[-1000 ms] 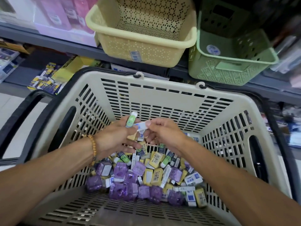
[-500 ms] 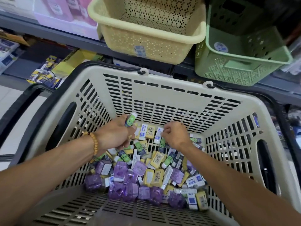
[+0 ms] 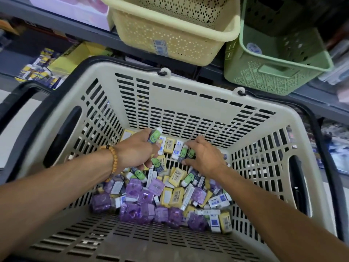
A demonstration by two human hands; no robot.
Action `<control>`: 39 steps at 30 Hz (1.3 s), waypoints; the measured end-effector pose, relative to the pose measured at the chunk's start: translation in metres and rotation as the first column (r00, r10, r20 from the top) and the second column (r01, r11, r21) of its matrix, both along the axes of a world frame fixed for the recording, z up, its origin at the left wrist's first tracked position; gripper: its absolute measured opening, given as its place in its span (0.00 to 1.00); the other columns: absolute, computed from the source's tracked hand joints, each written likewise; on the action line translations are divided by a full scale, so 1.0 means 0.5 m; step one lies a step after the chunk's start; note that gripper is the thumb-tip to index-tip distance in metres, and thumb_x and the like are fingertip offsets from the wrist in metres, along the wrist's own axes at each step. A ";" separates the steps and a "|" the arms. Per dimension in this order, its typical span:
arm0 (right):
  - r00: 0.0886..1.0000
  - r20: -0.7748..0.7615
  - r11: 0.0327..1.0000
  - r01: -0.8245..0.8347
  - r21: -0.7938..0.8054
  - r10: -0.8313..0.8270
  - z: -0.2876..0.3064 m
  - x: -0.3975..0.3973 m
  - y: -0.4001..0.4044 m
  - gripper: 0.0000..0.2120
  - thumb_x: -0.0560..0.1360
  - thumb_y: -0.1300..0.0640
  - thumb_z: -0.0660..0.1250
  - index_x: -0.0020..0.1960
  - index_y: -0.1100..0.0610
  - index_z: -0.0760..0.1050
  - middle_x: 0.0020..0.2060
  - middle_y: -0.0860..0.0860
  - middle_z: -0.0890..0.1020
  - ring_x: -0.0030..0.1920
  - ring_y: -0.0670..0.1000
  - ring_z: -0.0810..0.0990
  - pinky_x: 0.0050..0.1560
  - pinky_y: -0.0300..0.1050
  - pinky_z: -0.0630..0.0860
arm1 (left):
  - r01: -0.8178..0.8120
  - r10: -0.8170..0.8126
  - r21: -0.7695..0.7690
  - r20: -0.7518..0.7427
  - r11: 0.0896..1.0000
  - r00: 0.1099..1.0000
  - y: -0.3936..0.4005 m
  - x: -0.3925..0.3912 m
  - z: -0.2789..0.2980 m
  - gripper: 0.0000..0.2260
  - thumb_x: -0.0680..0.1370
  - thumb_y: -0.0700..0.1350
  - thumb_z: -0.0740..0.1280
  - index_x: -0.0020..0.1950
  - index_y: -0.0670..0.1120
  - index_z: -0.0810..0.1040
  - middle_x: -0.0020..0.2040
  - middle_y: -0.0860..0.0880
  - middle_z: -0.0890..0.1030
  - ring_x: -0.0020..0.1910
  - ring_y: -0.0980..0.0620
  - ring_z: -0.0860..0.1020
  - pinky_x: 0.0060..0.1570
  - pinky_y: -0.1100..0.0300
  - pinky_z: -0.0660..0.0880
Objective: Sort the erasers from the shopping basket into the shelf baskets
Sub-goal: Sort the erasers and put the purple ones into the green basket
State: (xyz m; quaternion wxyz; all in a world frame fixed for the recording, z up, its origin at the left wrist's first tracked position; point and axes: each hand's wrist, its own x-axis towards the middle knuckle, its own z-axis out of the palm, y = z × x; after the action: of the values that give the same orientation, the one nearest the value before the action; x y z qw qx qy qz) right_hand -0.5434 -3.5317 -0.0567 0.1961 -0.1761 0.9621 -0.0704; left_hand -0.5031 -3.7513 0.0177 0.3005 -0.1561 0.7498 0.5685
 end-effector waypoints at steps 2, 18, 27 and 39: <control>0.999 -0.040 0.998 -0.036 -0.042 0.034 -0.004 -0.001 -0.004 0.29 0.74 0.44 0.71 0.71 0.54 0.70 0.63 0.50 0.74 0.61 0.54 0.75 0.55 0.50 0.74 | 0.004 -0.004 -0.002 0.001 1.000 1.000 0.000 0.001 -0.001 0.06 0.83 0.43 0.60 0.59 0.48 0.69 0.45 0.46 0.78 0.25 0.57 0.73 0.24 0.64 0.70; 0.717 0.687 0.435 0.660 -0.612 -0.121 0.092 0.008 -0.149 0.05 0.75 0.55 0.72 0.43 0.56 0.82 0.30 0.45 0.80 0.31 0.46 0.74 0.33 0.40 0.74 | 0.089 -0.076 -0.120 0.108 0.989 0.991 -0.030 0.014 0.018 0.06 0.79 0.42 0.66 0.54 0.41 0.75 0.41 0.43 0.81 0.28 0.56 0.75 0.29 0.63 0.72; 0.593 0.802 0.309 0.778 -0.547 -0.074 0.048 -0.028 -0.221 0.05 0.77 0.60 0.69 0.49 0.62 0.81 0.31 0.52 0.82 0.27 0.46 0.75 0.28 0.38 0.74 | -0.020 0.069 -0.203 0.238 0.979 0.969 -0.078 0.051 0.041 0.03 0.80 0.38 0.64 0.51 0.40 0.72 0.40 0.44 0.79 0.27 0.56 0.73 0.26 0.65 0.73; 0.735 0.664 0.572 0.606 -0.553 -0.136 0.001 -0.042 -0.299 0.07 0.81 0.61 0.63 0.55 0.58 0.79 0.47 0.52 0.83 0.36 0.45 0.82 0.40 0.44 0.82 | -0.381 0.412 -0.199 0.143 0.903 0.900 -0.094 0.088 0.084 0.08 0.78 0.37 0.67 0.44 0.50 0.73 0.46 0.43 0.82 0.40 0.49 0.84 0.36 0.59 0.82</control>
State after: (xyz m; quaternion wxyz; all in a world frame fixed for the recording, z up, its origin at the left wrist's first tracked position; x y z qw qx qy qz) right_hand -0.5647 -3.6812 -0.0560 0.3552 0.0059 0.7599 -0.5444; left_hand -0.4591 -3.7984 0.0595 0.2311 -0.3815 0.7163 0.5366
